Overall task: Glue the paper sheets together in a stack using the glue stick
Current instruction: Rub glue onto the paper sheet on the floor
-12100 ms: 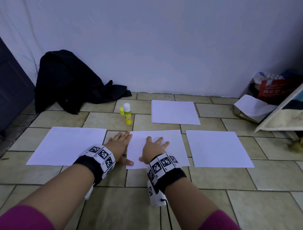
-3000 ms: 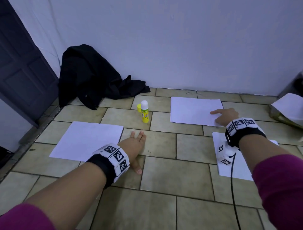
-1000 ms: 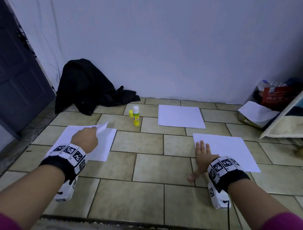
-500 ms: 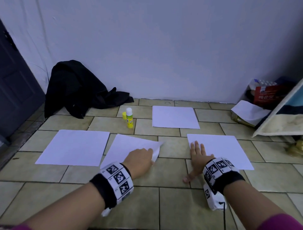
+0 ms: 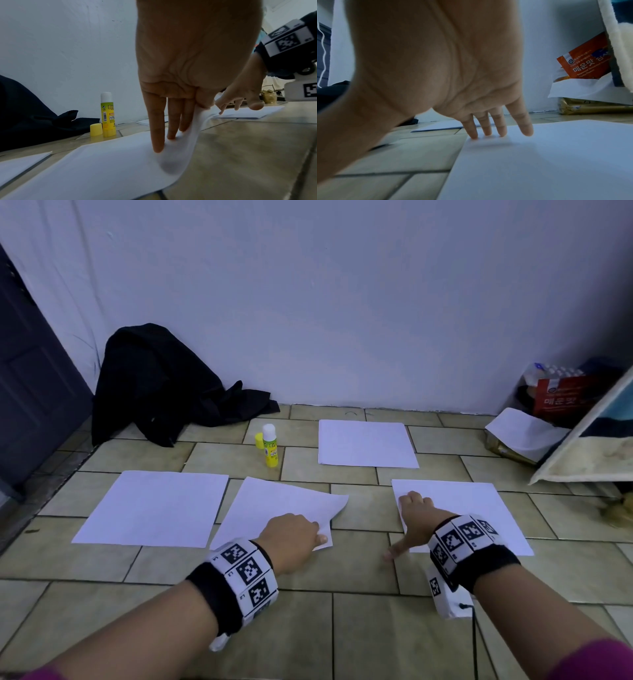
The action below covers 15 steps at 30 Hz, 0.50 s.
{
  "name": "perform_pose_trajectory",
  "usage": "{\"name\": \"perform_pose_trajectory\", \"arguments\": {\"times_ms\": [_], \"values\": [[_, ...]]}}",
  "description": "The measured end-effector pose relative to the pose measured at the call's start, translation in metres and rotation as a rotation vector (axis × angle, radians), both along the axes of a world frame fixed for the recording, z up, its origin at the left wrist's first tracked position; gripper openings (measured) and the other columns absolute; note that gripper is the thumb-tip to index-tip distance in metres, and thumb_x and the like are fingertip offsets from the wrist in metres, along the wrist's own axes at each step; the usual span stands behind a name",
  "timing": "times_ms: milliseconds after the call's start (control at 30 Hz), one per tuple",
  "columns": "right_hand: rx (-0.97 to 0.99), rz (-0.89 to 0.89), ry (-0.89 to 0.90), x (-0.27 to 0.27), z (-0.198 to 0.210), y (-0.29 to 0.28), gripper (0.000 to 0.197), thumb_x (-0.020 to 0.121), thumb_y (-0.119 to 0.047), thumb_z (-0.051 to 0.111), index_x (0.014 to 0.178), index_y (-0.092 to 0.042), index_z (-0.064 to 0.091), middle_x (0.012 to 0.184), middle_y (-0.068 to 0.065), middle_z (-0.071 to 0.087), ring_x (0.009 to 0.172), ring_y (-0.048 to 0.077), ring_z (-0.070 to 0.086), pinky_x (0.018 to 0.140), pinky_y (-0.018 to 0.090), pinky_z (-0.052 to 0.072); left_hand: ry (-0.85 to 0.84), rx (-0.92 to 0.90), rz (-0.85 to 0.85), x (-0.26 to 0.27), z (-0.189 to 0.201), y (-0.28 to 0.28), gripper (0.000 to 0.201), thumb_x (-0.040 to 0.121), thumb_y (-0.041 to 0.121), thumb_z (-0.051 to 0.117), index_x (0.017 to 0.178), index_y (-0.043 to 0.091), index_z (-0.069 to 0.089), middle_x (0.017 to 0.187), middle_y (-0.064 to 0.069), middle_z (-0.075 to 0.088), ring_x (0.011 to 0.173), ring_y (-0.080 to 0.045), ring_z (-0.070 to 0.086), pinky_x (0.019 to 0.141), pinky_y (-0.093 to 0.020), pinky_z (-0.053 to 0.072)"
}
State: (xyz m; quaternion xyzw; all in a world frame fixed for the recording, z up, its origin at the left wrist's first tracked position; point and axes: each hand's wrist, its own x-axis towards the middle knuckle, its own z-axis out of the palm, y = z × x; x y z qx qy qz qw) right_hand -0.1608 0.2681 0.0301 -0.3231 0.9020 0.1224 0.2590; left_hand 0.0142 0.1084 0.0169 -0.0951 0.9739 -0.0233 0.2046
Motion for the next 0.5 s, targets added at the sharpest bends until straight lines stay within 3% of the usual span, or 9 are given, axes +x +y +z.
{"name": "perform_pose_trajectory", "arguments": {"times_ms": [100, 167, 233, 300, 333, 400, 500], "values": [[-0.048, -0.001, 0.025, -0.001, 0.004, 0.0, 0.112, 0.063, -0.07, 0.071, 0.143, -0.006, 0.026, 0.148, 0.011, 0.025, 0.138, 0.03, 0.021, 0.11, 0.045, 0.033, -0.044, -0.018, -0.088, 0.001, 0.002, -0.001, 0.041, 0.101, 0.008, 0.031, 0.141, 0.012, 0.039, 0.136, -0.017, 0.044, 0.118, -0.036, 0.047, 0.085, -0.04, 0.044], [-0.185, -0.016, 0.064, 0.005, 0.007, -0.005, 0.099, 0.069, -0.069, 0.066, 0.14, -0.007, 0.036, 0.146, 0.012, 0.032, 0.137, 0.029, 0.024, 0.107, 0.043, 0.035, -0.037, -0.016, -0.102, 0.001, 0.002, -0.003, 0.04, 0.101, 0.008, 0.032, 0.14, 0.012, 0.04, 0.135, -0.017, 0.045, 0.117, -0.037, 0.047, 0.086, -0.041, 0.044], [-0.419, -0.051, 0.029, 0.016, 0.011, -0.014, 0.074, 0.08, -0.065, 0.057, 0.12, -0.003, 0.057, 0.124, 0.015, 0.055, 0.119, 0.027, 0.047, 0.096, 0.038, 0.043, -0.005, 0.012, -0.061, 0.0, 0.003, -0.002, 0.034, 0.102, 0.012, 0.032, 0.134, 0.011, 0.045, 0.122, -0.015, 0.052, 0.113, -0.036, 0.049, 0.08, -0.039, 0.043], [-0.559, -0.103, -0.21, 0.032, 0.011, -0.024, 0.061, 0.089, -0.059, 0.049, 0.09, 0.001, 0.064, 0.091, 0.013, 0.065, 0.085, 0.023, 0.06, 0.075, 0.031, 0.046, 0.061, 0.076, 0.034, -0.001, 0.003, 0.001, 0.031, 0.104, 0.026, 0.032, 0.119, 0.008, 0.052, 0.1, -0.011, 0.057, 0.108, -0.034, 0.052, 0.075, -0.037, 0.04], [-0.576, -0.128, -0.354, 0.04, 0.009, -0.028, 0.057, 0.092, -0.055, 0.048, 0.084, -0.001, 0.066, 0.083, 0.008, 0.067, 0.074, 0.019, 0.06, 0.068, 0.027, 0.045, 0.082, 0.12, 0.088, -0.002, 0.003, 0.002, 0.036, 0.104, 0.035, 0.032, 0.111, 0.008, 0.054, 0.099, -0.012, 0.059, 0.106, -0.032, 0.052, 0.072, -0.035, 0.037], [-0.603, -0.175, -0.562, 0.053, 0.004, -0.034, 0.041, 0.096, -0.04, 0.051, 0.074, -0.009, 0.064, 0.071, 0.001, 0.067, 0.062, 0.012, 0.06, 0.056, 0.02, 0.042, 0.106, 0.169, 0.138, -0.004, 0.002, 0.002, 0.047, 0.102, 0.047, 0.03, 0.104, 0.009, 0.055, 0.107, -0.013, 0.062, 0.105, -0.03, 0.053, 0.071, -0.032, 0.032], [-0.659, -0.211, -0.625, 0.056, -0.004, -0.037, 0.035, 0.093, -0.015, 0.059, 0.059, -0.011, 0.053, 0.053, -0.001, 0.061, 0.051, 0.01, 0.057, 0.051, 0.02, 0.037, 0.105, 0.169, 0.124, -0.005, -0.001, 0.0, 0.051, 0.099, 0.054, 0.029, 0.104, 0.01, 0.055, 0.11, -0.013, 0.062, 0.105, -0.029, 0.052, 0.071, -0.032, 0.033]]}}
